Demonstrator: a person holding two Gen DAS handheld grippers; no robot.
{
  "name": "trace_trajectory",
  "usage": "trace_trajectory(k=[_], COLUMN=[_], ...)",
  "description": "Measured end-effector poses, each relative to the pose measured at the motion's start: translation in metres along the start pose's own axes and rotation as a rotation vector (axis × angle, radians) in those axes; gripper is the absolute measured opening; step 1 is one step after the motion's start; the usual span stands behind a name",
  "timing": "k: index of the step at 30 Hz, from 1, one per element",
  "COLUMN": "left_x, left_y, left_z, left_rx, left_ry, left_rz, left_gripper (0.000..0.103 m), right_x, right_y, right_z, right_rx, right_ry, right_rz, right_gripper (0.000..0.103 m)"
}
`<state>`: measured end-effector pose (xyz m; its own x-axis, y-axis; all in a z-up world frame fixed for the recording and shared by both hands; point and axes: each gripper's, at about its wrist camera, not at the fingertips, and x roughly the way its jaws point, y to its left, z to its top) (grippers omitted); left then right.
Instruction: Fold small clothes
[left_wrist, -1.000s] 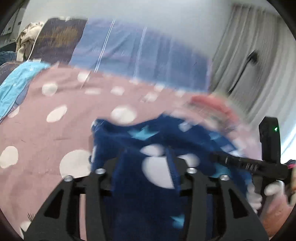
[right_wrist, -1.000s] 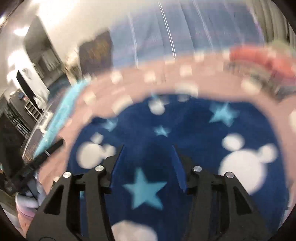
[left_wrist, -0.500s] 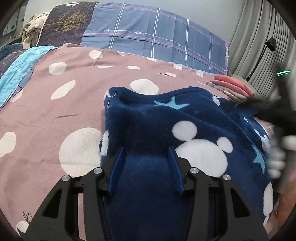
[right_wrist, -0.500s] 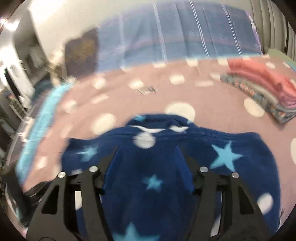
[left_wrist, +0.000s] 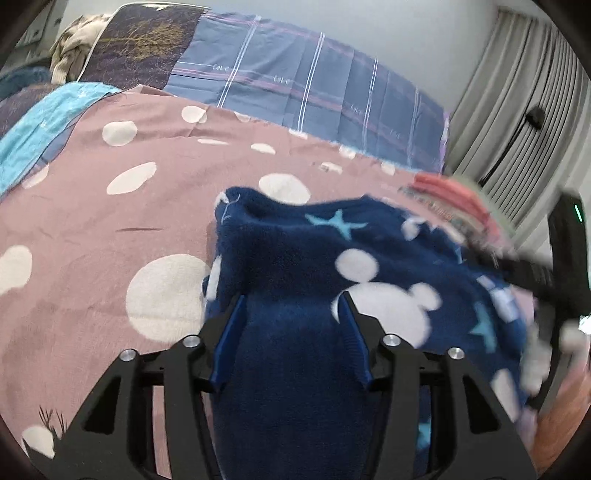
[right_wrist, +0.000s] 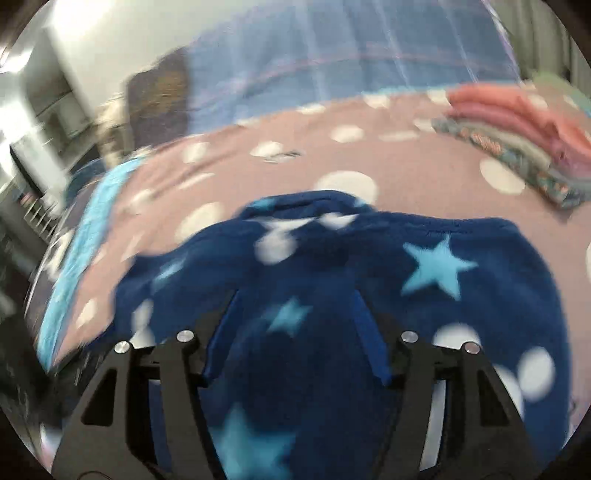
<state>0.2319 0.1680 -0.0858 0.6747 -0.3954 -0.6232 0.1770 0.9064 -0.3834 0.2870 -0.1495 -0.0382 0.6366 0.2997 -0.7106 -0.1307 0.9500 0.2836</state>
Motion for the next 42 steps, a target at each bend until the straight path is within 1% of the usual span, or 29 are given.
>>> trace_trajectory(k=[2, 3, 5, 6, 9, 10, 11, 12, 13, 16, 18, 19, 21, 22, 24, 25, 26, 27, 28, 30, 31, 32, 33, 34, 35, 36, 38, 39, 42], left_x=[-0.018, -0.023, -0.039, -0.047, -0.071, -0.077, -0.085, -0.091, -0.097, -0.100, -0.087, -0.081, -0.053, -0.042, -0.009, 0.005, 0.019, 0.028, 0.037, 0.052, 0.057, 0.061, 0.062, 0.066, 0.065, 0.061, 0.047, 0.041, 0.023], left_y=[0.004, 0.004, 0.011, 0.017, 0.042, 0.051, 0.061, 0.067, 0.073, 0.080, 0.083, 0.084, 0.085, 0.085, 0.083, 0.082, 0.082, 0.081, 0.081, 0.083, 0.083, 0.081, 0.079, 0.078, 0.077, 0.076, 0.068, 0.061, 0.033], left_z=[-0.003, -0.005, -0.009, -0.011, -0.018, -0.021, -0.023, -0.026, -0.029, -0.031, -0.029, -0.027, -0.017, -0.015, -0.007, -0.004, 0.000, 0.005, 0.011, 0.015, 0.017, 0.020, 0.020, 0.020, 0.020, 0.022, 0.031, 0.036, 0.052], left_rx=[-0.026, -0.024, -0.023, -0.033, -0.088, -0.108, -0.136, -0.155, -0.178, -0.195, -0.201, -0.204, -0.198, -0.197, -0.202, -0.210, -0.220, -0.223, -0.236, -0.279, -0.294, -0.300, -0.310, -0.334, -0.348, -0.350, -0.309, -0.294, -0.256], left_ry=[-0.028, -0.034, -0.052, -0.061, -0.087, -0.093, -0.100, -0.106, -0.112, -0.089, -0.047, -0.025, 0.054, 0.085, 0.182, 0.214, 0.234, 0.226, 0.217, 0.227, 0.225, 0.225, 0.230, 0.249, 0.252, 0.246, 0.211, 0.194, 0.148], left_rz=[-0.009, 0.000, 0.020, 0.029, 0.070, 0.088, 0.106, 0.106, 0.088, 0.017, -0.057, -0.082, -0.168, -0.188, -0.262, -0.287, -0.300, -0.322, -0.361, -0.406, -0.420, -0.429, -0.427, -0.436, -0.444, -0.450, -0.463, -0.471, -0.511], left_gripper=[0.060, 0.061, 0.062, 0.062, 0.062, 0.062, 0.062, 0.062, 0.062, 0.063, 0.063, 0.063, 0.063, 0.063, 0.063, 0.063, 0.063, 0.063, 0.063, 0.063, 0.062, 0.057, 0.040, 0.032, 0.027, 0.025, 0.024, 0.024, 0.024], right_x=[-0.029, -0.044, -0.059, -0.068, -0.080, -0.083, -0.083, -0.081, -0.075, -0.055, -0.036, -0.023, -0.021, -0.022, -0.024, -0.025, -0.024, -0.023, -0.019, -0.010, -0.002, 0.003, 0.007, 0.013, 0.015, 0.014, 0.001, -0.011, -0.037], right_y=[0.027, 0.044, 0.071, 0.091, 0.138, 0.162, 0.173, 0.187, 0.203, 0.229, 0.239, 0.244, 0.248, 0.249, 0.248, 0.245, 0.244, 0.243, 0.243, 0.250, 0.258, 0.261, 0.264, 0.266, 0.267, 0.264, 0.252, 0.243, 0.222], right_z=[-0.025, -0.041, -0.066, -0.085, -0.132, -0.156, -0.170, -0.185, -0.200, -0.219, -0.226, -0.230, -0.232, -0.234, -0.236, -0.235, -0.234, -0.231, -0.227, -0.223, -0.221, -0.221, -0.222, -0.221, -0.219, -0.215, -0.203, -0.191, -0.166], right_rx=[-0.142, -0.234, -0.364, -0.454, -0.649, -0.742, -0.792, -0.852, -0.920, -1.019, -1.083, -1.123, -1.149, -1.164, -1.187, -1.180, -1.167, -1.152, -1.132, -1.123, -1.143, -1.164, -1.180, -1.190, -1.187, -1.176, -1.112, -1.056, -0.943], right_ry=[-0.010, -0.007, 0.000, -0.001, 0.009, 0.008, 0.008, 0.007, 0.005, -0.013, -0.023, -0.016, -0.029, -0.033, -0.038, -0.029, -0.020, -0.010, -0.003, -0.025, -0.060, -0.088, -0.111, -0.114, -0.121, -0.129, -0.134, -0.141, -0.169], right_rz=[0.029, 0.041, 0.057, 0.079, 0.162, 0.194, 0.204, 0.209, 0.199, 0.121, 0.016, -0.058, -0.085, -0.097, -0.109, -0.106, -0.102, -0.100, -0.106, -0.130, -0.154, -0.169, -0.179, -0.178, -0.192, -0.193, -0.129, -0.084, -0.009], right_gripper=[0.070, 0.071, 0.072, 0.073, 0.077, 0.077, 0.077, 0.077, 0.077, 0.077, 0.077, 0.078, 0.078, 0.078, 0.078, 0.078, 0.078, 0.078, 0.077, 0.077, 0.076, 0.070, 0.053, 0.047, 0.036, 0.028, 0.023, 0.022, 0.021])
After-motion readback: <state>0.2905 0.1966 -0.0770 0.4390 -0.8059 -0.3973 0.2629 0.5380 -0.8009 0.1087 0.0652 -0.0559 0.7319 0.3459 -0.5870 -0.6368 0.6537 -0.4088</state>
